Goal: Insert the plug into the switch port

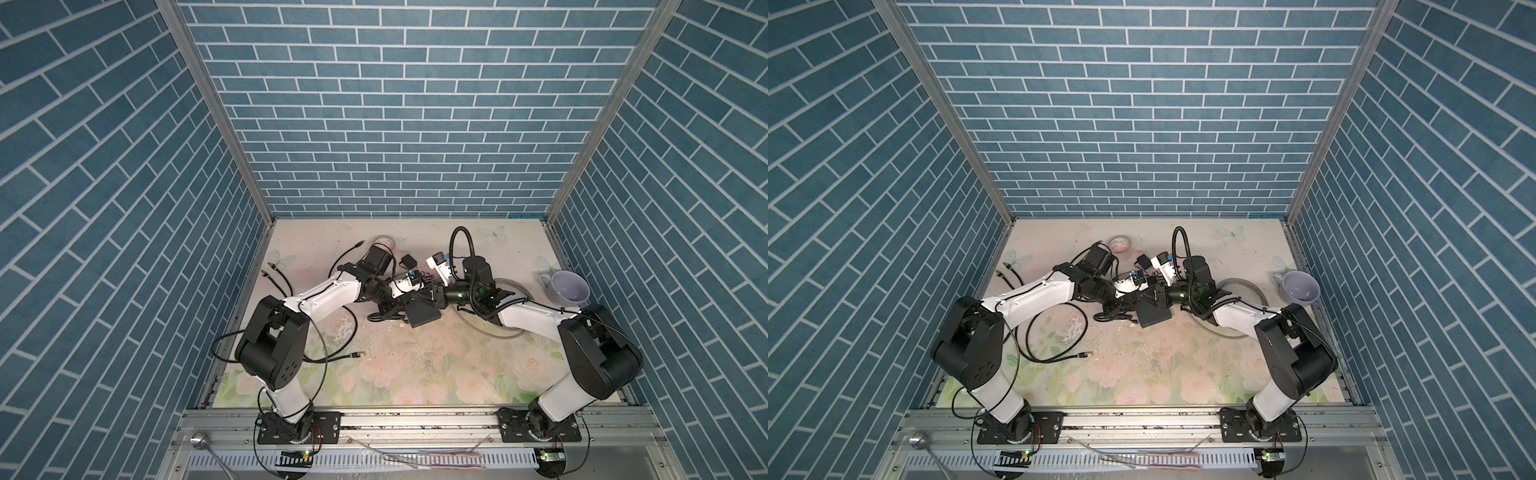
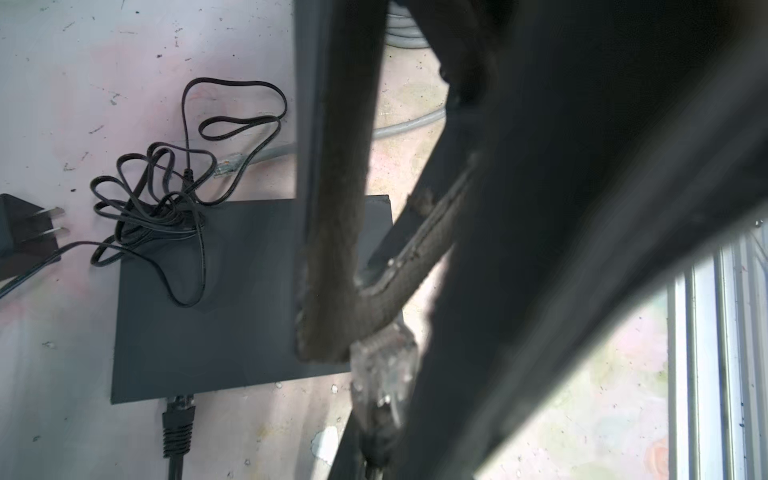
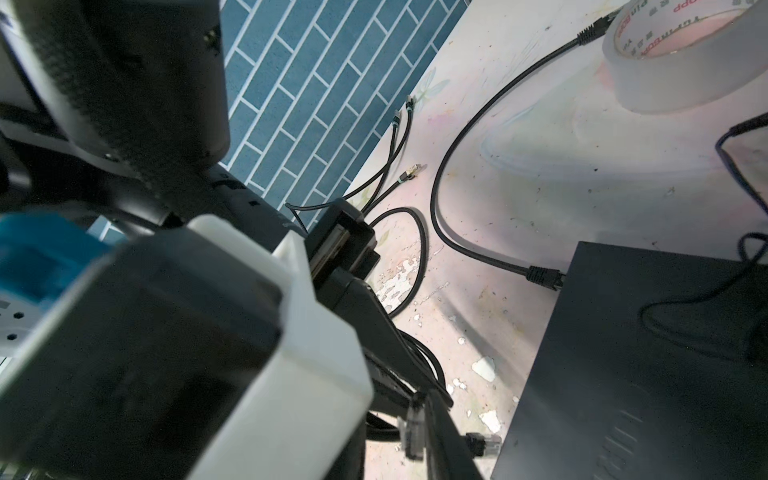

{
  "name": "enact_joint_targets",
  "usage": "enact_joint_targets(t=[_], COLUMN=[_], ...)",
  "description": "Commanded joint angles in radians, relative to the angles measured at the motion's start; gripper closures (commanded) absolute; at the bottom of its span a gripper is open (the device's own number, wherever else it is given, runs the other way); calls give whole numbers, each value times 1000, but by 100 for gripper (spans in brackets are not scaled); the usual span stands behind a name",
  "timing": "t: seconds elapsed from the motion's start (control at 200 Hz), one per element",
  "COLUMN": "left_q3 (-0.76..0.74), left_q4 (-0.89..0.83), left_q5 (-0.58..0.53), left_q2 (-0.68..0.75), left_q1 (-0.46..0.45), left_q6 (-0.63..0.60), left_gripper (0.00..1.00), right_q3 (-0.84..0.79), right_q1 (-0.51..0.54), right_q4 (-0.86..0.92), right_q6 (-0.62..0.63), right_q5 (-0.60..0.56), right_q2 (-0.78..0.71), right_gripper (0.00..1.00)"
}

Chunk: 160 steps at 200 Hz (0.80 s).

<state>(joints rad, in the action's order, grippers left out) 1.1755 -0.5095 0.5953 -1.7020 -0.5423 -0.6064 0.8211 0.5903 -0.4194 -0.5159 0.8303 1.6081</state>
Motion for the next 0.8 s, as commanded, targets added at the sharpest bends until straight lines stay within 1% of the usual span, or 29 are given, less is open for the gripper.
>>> enact_joint_targets(t=[0.0, 0.12, 0.23, 0.385, 0.44, 0.51, 0.57, 0.69, 0.795], left_q3=[16, 20, 24, 25, 26, 26, 25, 26, 27], left_q4=[-6, -5, -7, -12, -16, -22, -26, -25, -23], left_q5=[6, 4, 6, 8, 8, 5, 2, 3, 6], left_q2=[20, 21, 21, 25, 27, 27, 26, 27, 27], left_q1=[5, 6, 7, 7, 6, 6, 5, 6, 6], left_q6=[4, 5, 6, 4, 1, -1, -3, -2, -1], left_gripper=[100, 100, 100, 100, 100, 100, 100, 100, 100], right_q3=[35, 40, 43, 55, 54, 51, 54, 69, 85], right_q1=[9, 14, 14, 15, 15, 14, 14, 14, 16], right_q4=[47, 89, 102, 96, 82, 71, 68, 56, 45], right_q6=[35, 51, 51, 11, -1, -15, -19, -37, -50], right_q5=[1, -23, -49, -49, -42, -41, -46, -56, -53], right_q2=[14, 9, 8, 24, 28, 26, 24, 27, 41], right_gripper=[74, 75, 84, 88, 87, 80, 76, 74, 75])
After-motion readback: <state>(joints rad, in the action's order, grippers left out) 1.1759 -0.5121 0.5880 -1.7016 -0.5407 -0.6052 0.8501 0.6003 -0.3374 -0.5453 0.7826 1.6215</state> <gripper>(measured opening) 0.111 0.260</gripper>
